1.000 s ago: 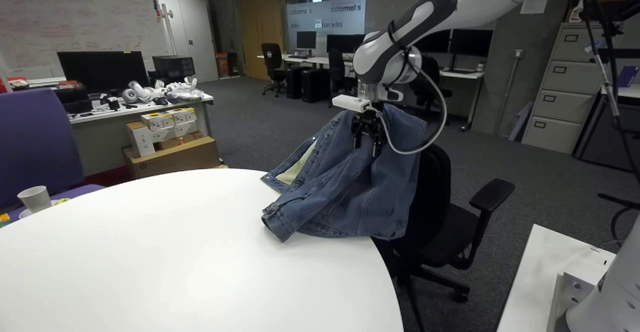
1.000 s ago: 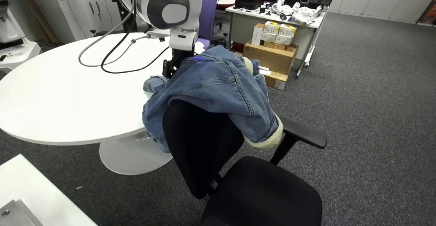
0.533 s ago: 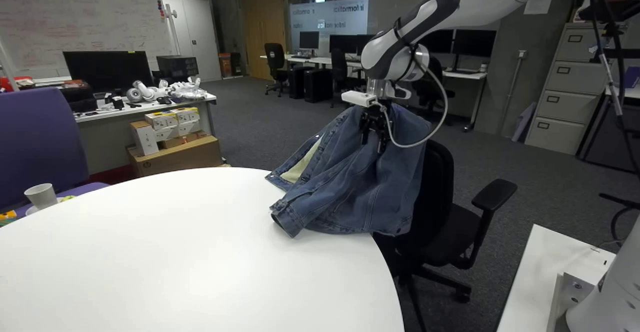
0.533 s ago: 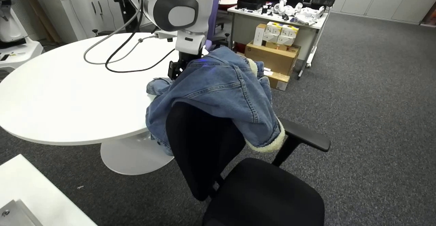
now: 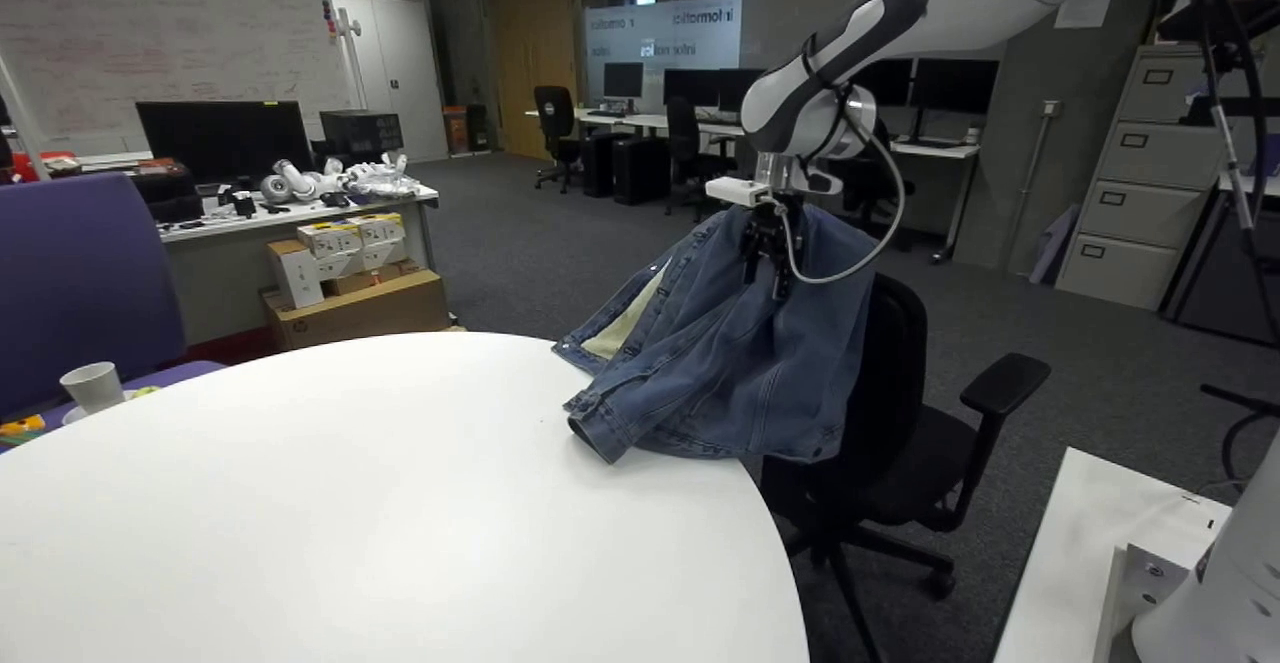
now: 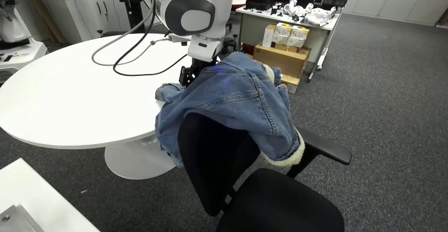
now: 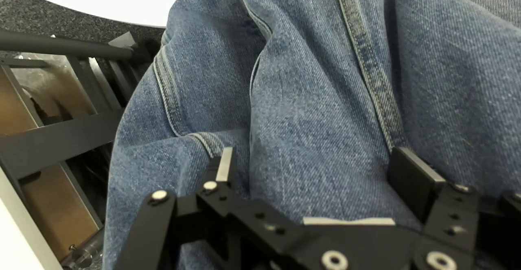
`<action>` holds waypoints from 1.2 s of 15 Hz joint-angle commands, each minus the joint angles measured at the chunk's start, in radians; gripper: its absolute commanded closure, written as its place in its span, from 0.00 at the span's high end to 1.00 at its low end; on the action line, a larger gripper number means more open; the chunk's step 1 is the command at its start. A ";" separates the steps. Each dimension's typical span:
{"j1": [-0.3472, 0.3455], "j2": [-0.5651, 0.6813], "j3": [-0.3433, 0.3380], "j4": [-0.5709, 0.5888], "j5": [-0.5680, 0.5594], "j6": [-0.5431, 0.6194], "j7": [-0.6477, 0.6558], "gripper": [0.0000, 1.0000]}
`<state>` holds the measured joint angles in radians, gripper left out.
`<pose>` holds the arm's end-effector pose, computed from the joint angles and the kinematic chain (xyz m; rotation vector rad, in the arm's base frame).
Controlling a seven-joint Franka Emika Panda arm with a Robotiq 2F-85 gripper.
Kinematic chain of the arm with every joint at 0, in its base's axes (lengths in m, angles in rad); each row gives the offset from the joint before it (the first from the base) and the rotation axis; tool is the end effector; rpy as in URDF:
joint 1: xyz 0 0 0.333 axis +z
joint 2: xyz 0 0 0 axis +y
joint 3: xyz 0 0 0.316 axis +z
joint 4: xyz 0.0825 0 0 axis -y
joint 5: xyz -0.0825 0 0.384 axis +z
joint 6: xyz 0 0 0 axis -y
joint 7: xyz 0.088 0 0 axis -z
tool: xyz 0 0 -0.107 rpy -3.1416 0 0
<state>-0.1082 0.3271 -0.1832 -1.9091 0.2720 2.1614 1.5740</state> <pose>0.5920 -0.1608 0.3240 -1.6217 2.5745 0.2272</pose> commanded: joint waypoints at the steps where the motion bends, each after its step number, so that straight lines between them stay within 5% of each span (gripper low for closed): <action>1: -0.068 -0.004 -0.068 -0.012 -0.025 -0.008 0.007 1.00; 8: -0.076 -0.003 -0.095 0.004 -0.047 -0.010 0.024 1.00; 18: 0.146 -0.108 0.099 -0.023 -0.167 -0.031 0.034 1.00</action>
<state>0.0118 0.2602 -0.1185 -1.9134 0.1252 2.1609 1.6006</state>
